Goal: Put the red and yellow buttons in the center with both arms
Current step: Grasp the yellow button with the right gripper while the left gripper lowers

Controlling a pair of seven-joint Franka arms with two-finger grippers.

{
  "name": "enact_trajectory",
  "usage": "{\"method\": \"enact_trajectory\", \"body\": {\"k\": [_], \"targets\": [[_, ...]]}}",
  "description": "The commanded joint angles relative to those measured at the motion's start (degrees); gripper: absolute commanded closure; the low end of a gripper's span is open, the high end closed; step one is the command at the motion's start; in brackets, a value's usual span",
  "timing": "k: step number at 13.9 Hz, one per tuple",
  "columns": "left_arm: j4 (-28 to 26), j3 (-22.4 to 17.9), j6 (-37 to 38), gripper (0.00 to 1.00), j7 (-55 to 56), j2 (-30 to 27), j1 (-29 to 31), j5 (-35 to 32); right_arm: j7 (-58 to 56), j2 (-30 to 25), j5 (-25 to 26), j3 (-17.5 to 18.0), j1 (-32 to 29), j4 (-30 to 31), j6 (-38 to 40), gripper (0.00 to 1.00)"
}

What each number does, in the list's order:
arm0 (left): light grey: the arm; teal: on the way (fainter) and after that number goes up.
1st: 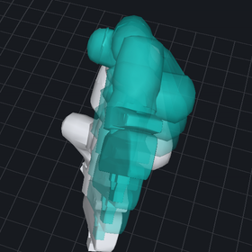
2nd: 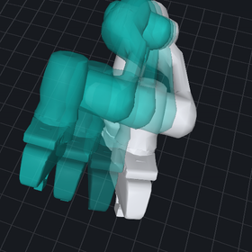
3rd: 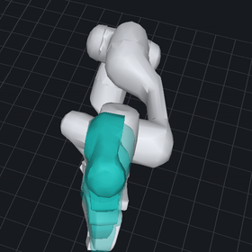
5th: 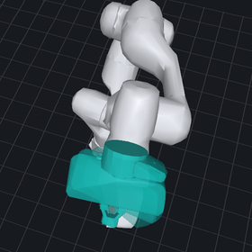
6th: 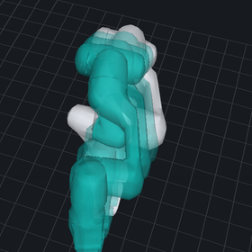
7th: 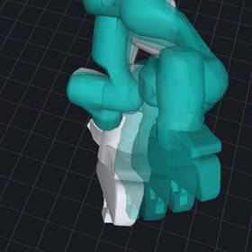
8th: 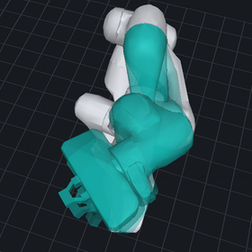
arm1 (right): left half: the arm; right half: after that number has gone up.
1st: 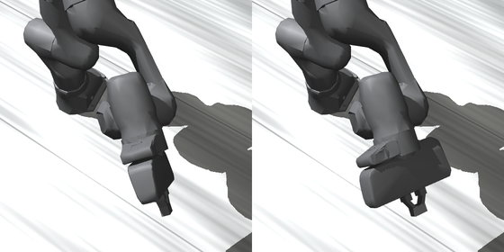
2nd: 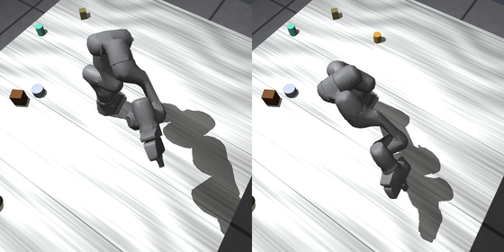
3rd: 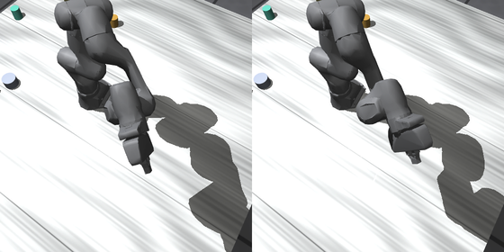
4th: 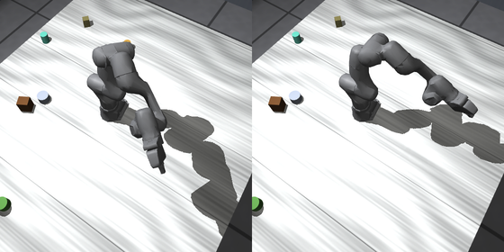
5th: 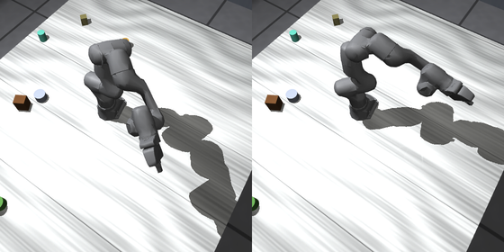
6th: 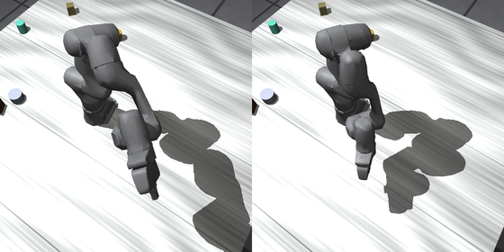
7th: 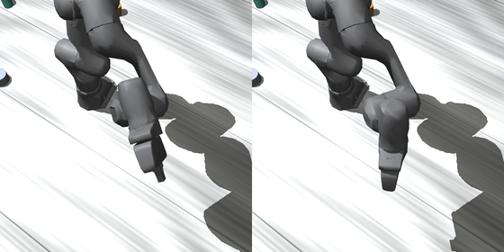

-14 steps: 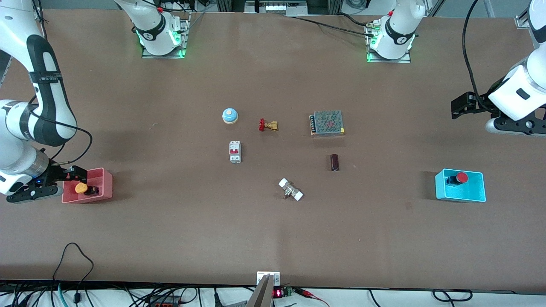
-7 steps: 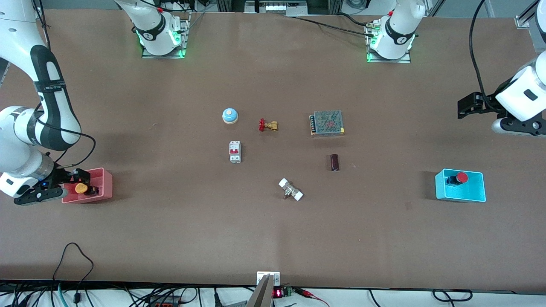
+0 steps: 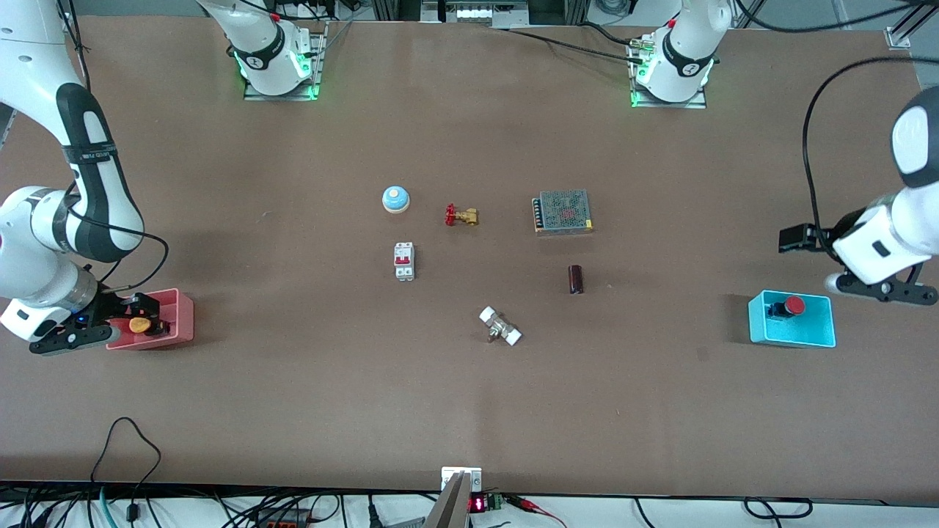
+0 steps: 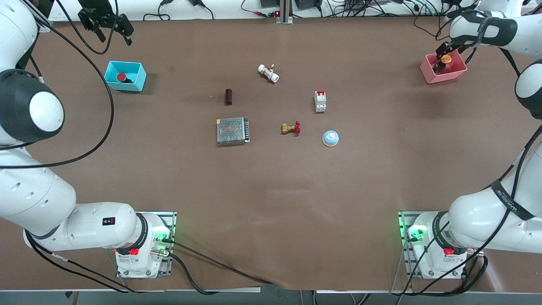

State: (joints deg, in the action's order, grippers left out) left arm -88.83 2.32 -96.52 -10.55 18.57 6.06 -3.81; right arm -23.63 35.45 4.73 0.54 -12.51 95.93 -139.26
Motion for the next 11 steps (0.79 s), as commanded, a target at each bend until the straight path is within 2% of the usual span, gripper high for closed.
{"method": "enact_trajectory", "body": {"k": [1, 4, 7, 11], "targets": [[3.39, -0.21, -1.81, 0.00, -0.44, 6.45, 0.71, -0.84, -1.24, 1.82, -0.95, 0.87, -0.85, -1.09, -1.98, 0.00], [4.71, -0.65, -11.73, 0.00, -0.61, 12.44, 3.52, -3.03, -1.33, 2.34, -0.95, 0.87, -0.85, -1.09, -2.07, 0.00], [4.36, -0.65, -16.23, 0.00, -1.49, 16.40, 6.77, -3.31, -1.33, 2.52, -0.95, 0.87, -0.85, -1.09, -2.07, 0.00], [0.60, -0.65, -24.56, 0.00, -5.43, 19.66, 8.79, -3.31, -2.21, 2.87, -0.87, 0.87, -0.85, -1.00, -2.07, 0.03]]}}
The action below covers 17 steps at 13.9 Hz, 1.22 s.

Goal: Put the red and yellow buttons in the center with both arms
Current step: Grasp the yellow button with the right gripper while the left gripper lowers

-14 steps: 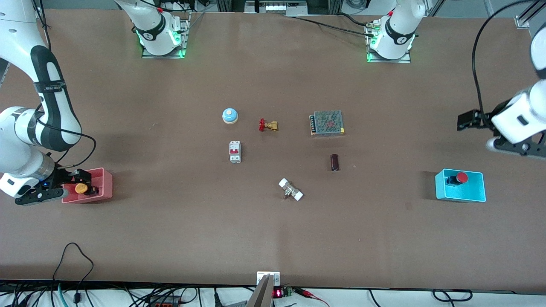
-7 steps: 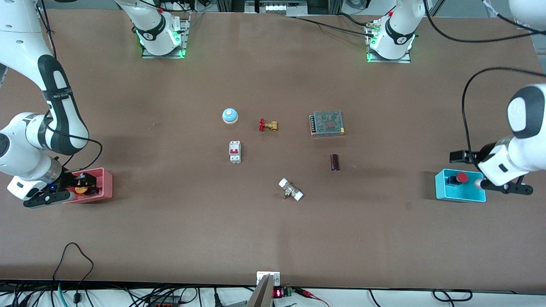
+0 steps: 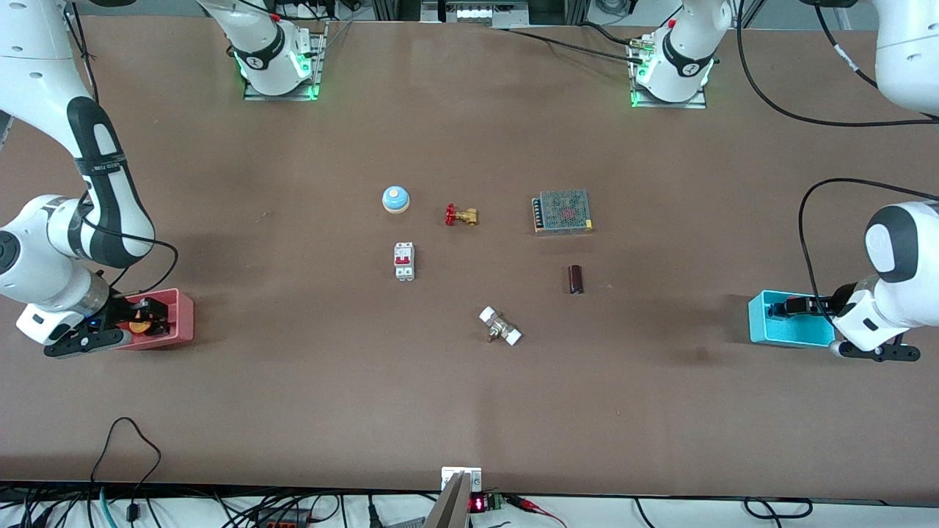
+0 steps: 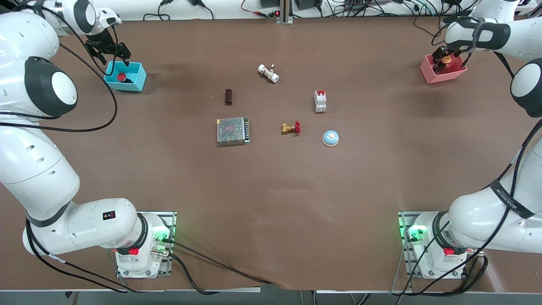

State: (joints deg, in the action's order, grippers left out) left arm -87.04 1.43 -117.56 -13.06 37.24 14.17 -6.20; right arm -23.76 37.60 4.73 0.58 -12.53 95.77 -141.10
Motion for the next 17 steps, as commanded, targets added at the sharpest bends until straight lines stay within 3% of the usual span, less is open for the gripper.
{"method": "enact_trajectory", "body": {"k": [1, 4, 7, 9, 14, 17], "targets": [[-3.38, 0.24, -6.60, 0.00, -3.54, 1.16, 0.85, -0.83, -2.08, 0.72, -0.87, 0.83, -0.83, -0.76, -0.23, 0.03], [-7.87, 0.33, -12.15, 0.13, -4.25, 1.16, 1.29, -0.83, -2.17, 0.72, -0.87, 0.83, -0.83, -0.67, -0.23, 0.17], [-8.76, 0.33, -11.73, 0.51, -4.51, 1.08, 1.30, -0.83, -3.75, 0.72, -0.87, 0.83, -0.83, -0.67, -0.23, 0.46], [-8.50, 0.33, -11.55, 0.71, -7.13, 0.81, 1.30, -0.83, -3.75, 0.81, -0.87, 0.83, -0.83, -0.67, -0.23, 0.60], [-7.80, 0.33, -3.47, 0.81, -6.02, -0.68, 1.38, 0.13, -3.83, 0.11, -0.87, 0.83, -0.65, -0.67, 0.38, 0.62], [-7.89, 0.33, -3.03, 0.81, -1.55, -0.42, 2.17, 0.22, -4.45, -4.27, -0.95, 1.61, -0.65, -0.49, 7.12, 0.62]]}}
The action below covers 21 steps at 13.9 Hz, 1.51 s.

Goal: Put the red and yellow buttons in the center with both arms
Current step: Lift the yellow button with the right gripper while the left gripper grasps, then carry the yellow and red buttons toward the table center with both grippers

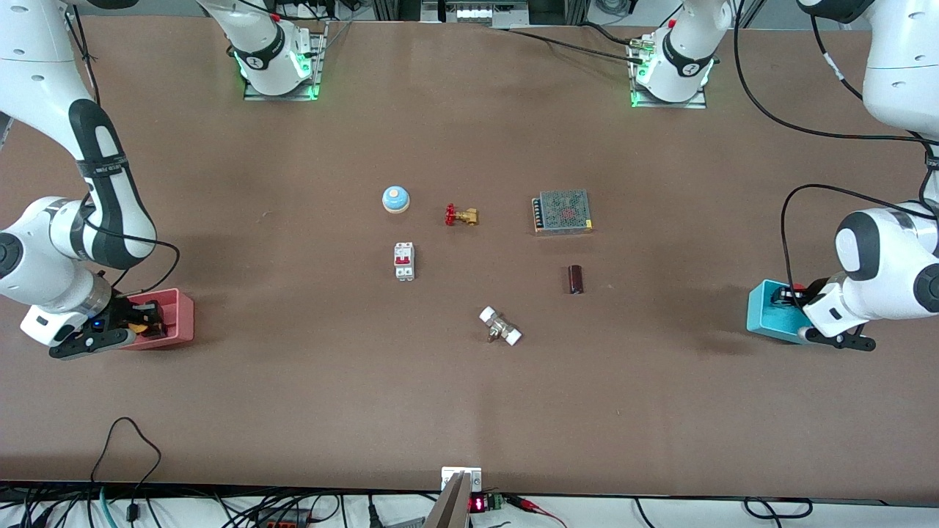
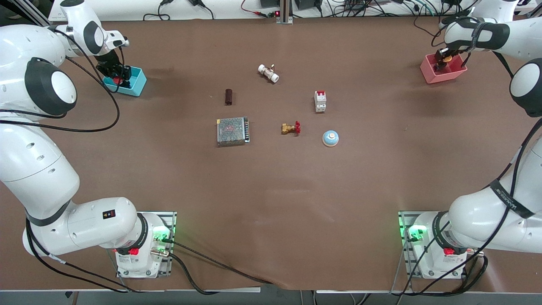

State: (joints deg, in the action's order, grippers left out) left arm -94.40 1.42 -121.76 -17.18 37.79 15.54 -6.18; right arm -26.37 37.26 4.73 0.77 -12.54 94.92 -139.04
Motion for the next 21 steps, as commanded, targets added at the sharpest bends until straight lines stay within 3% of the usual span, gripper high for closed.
{"method": "enact_trajectory", "body": {"k": [1, 4, 6, 9, 11, 14, 16, 18, 21], "targets": [[-0.52, 0.42, 1.26, 0.81, 4.50, -1.05, 0.81, 0.20, -1.84, -6.04, -0.95, 2.12, -0.90, 0.35, 8.40, 0.62], [1.31, 0.95, 2.05, 0.80, 5.13, -1.57, 0.46, 0.20, -0.27, -13.95, -1.39, 4.58, -0.99, 0.35, 20.62, 0.63], [5.34, 1.39, 7.38, 0.80, 4.96, -2.54, 0.11, 0.02, 6.38, -18.09, -1.66, 7.21, -0.38, 0.79, 28.00, 0.63], [10.02, 3.40, 19.07, 0.80, 5.31, -5.69, -2.17, 0.11, 17.20, -22.40, -1.48, 10.73, 2.95, 4.90, 29.36, 0.63], [8.89, 6.29, 24.10, 0.81, 8.36, -7.20, -4.19, 0.20, 23.44, -23.81, -1.48, 12.05, 5.59, 8.24, 27.08, 0.63], [3.63, 13.14, 22.81, 0.86, 16.89, -7.29, -4.82, 0.02, 32.76, -24.26, -1.13, 14.17, 9.02, 14.74, 17.96, 0.63], [-3.56, 17.98, 17.03, 0.86, 23.39, -8.33, -5.17, -0.59, 35.68, -24.17, -0.78, 14.78, 10.69, 20.36, 9.53, 0.63], [-10.25, 19.84, 11.66, 0.86, 25.43, -10.00, -5.35, -0.59, 37.09, -23.56, -0.78, 15.83, 11.14, 25.55, 0.83, 0.63], [-18.68, 21.60, 3.06, 0.86, 27.27, -11.15, -5.26, -0.50, 39.03, -21.28, -0.69, 15.93, 12.71, 28.03, -5.00, 0.63]]}}
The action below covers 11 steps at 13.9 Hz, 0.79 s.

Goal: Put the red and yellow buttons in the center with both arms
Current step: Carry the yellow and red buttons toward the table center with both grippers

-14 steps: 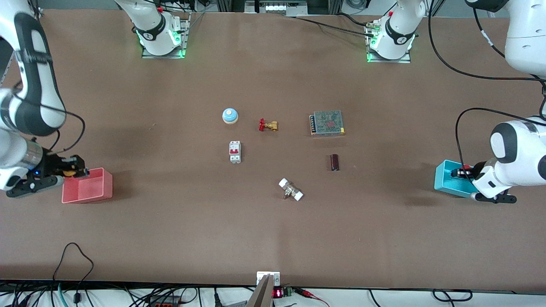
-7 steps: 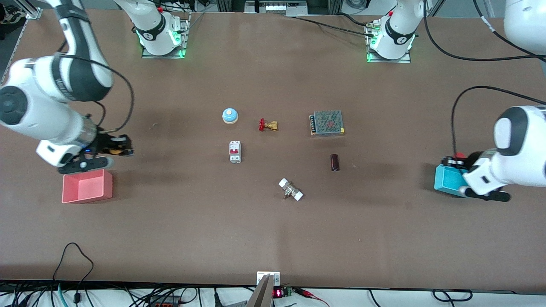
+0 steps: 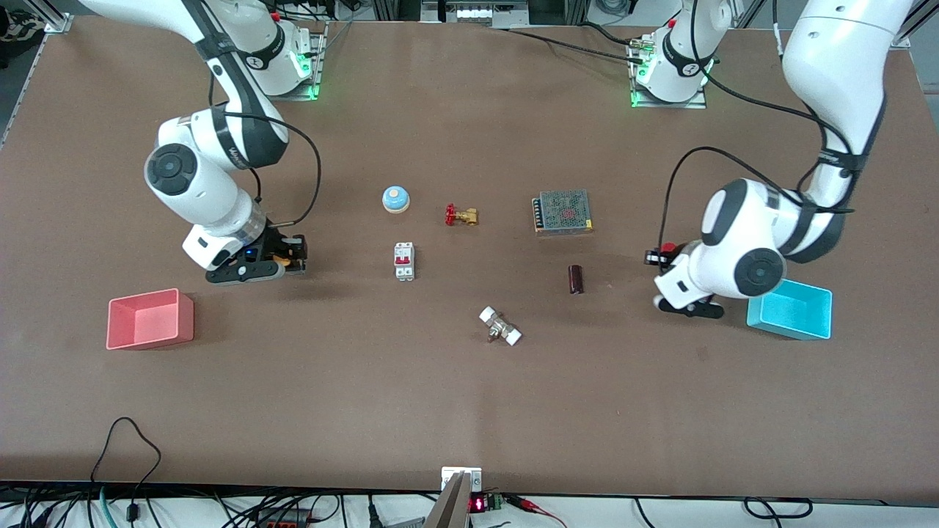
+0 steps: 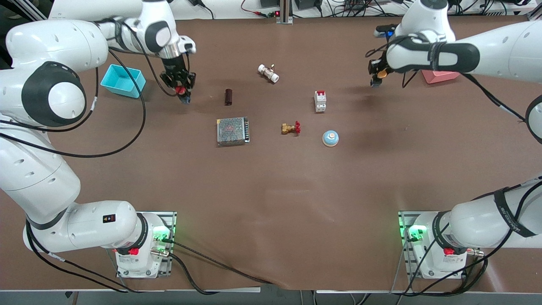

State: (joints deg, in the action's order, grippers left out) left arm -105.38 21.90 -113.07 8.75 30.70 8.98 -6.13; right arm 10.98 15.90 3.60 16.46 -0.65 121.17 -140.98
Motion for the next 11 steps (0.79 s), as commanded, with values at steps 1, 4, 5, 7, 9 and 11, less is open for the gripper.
{"method": "enact_trajectory", "body": {"k": [1, 4, 5, 7, 9, 11], "targets": [[-10.34, 1.12, -9.76, 0.85, 1.71, -4.07, 1.31, -0.55, 1.68, 1.06, 0.44, 0.24, 1.35, 1.79, -3.51, 0.63], [-13.45, 1.12, -15.07, 0.47, 4.60, -3.90, 1.04, -0.55, 1.50, 4.31, 0.79, 0.24, 3.02, 1.70, -5.00, 0.63], [-13.18, 1.12, -14.90, 0.00, 4.35, -3.98, 1.13, -0.55, 1.59, 5.19, 0.79, 0.24, 3.28, 1.44, -5.18, 0.63], [-11.52, 1.12, -12.36, 0.00, 4.70, -4.16, 1.22, -0.55, 1.50, 6.68, 1.75, 0.24, 3.64, 1.26, -6.06, 0.62], [-6.97, 1.12, -5.53, 0.00, 4.70, -4.95, 1.31, -0.55, 1.50, 8.00, 2.90, 0.24, 3.64, 1.08, -6.85, 0.61], [-0.12, 1.12, 3.26, 0.00, 4.70, -6.26, 1.31, -0.63, 1.50, 8.88, 2.90, 0.24, 3.64, 1.08, -7.38, 0.60]]}}
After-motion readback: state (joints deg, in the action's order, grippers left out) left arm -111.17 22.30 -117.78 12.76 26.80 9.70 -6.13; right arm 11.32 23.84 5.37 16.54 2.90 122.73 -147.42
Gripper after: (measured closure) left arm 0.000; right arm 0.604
